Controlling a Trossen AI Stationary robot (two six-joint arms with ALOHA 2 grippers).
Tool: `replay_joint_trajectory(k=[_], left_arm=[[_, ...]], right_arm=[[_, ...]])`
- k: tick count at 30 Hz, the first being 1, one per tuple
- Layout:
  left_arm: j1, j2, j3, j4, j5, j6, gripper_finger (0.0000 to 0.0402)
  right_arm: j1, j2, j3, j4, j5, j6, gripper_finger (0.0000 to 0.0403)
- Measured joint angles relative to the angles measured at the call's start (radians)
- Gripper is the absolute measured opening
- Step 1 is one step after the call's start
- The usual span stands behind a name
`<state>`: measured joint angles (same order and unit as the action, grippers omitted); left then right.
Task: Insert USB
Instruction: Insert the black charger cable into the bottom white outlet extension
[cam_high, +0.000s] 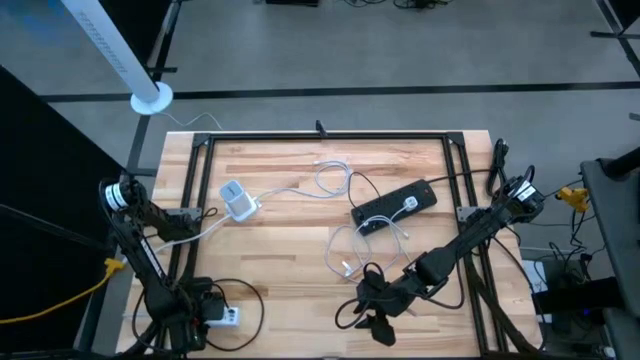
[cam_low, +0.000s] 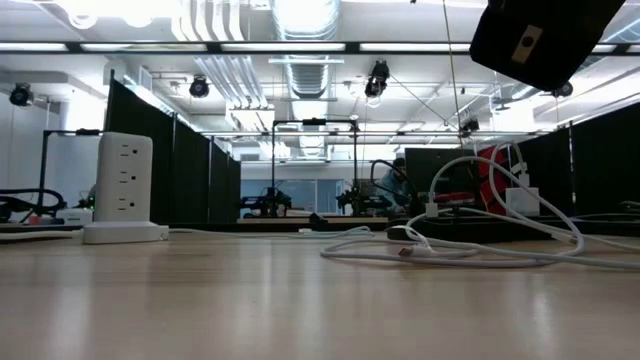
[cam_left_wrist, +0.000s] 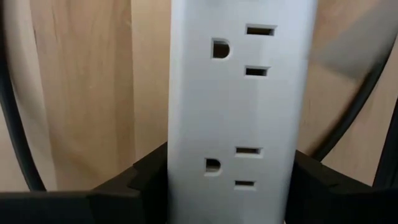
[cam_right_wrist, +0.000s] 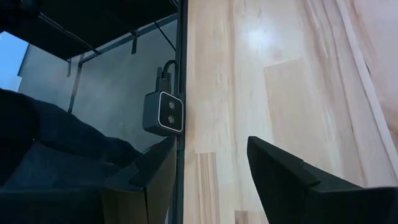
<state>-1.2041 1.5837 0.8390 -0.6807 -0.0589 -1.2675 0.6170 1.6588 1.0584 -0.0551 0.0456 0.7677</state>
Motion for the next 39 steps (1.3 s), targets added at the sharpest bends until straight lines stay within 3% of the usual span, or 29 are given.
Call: replay_joint_trajectory(k=[5,11,20,33,39], left_arm=[[0.0,-0.002,0.035,-0.01,0.0,0.008,0.0243],[0.0,-0.002,0.107,-0.049,0.006,0.068,0.0201],[0.0,-0.002,0.163,-0.1,0.016,0.077,0.0201],[0.0,0.043,0.13,-0.163,-0.036,0.053,0.0207],[0.0,0.041,0.128,-0.167,0.003,0.018,0.0218]], right_arm=[[0.0,0.0,0.0,0.0,0.0,0.001,0.0181],[0.0,0.0,0.0,-0.001,0.0,0.0,0.0181],[0.0,0.0,0.0,-0.005,0.001,0.0,0.0181],[0.005,0.0,0.0,-0.024,0.007,0.018,0.0181],[0.013,0.0,0.0,-0.027,0.007,0.019,0.0181]])
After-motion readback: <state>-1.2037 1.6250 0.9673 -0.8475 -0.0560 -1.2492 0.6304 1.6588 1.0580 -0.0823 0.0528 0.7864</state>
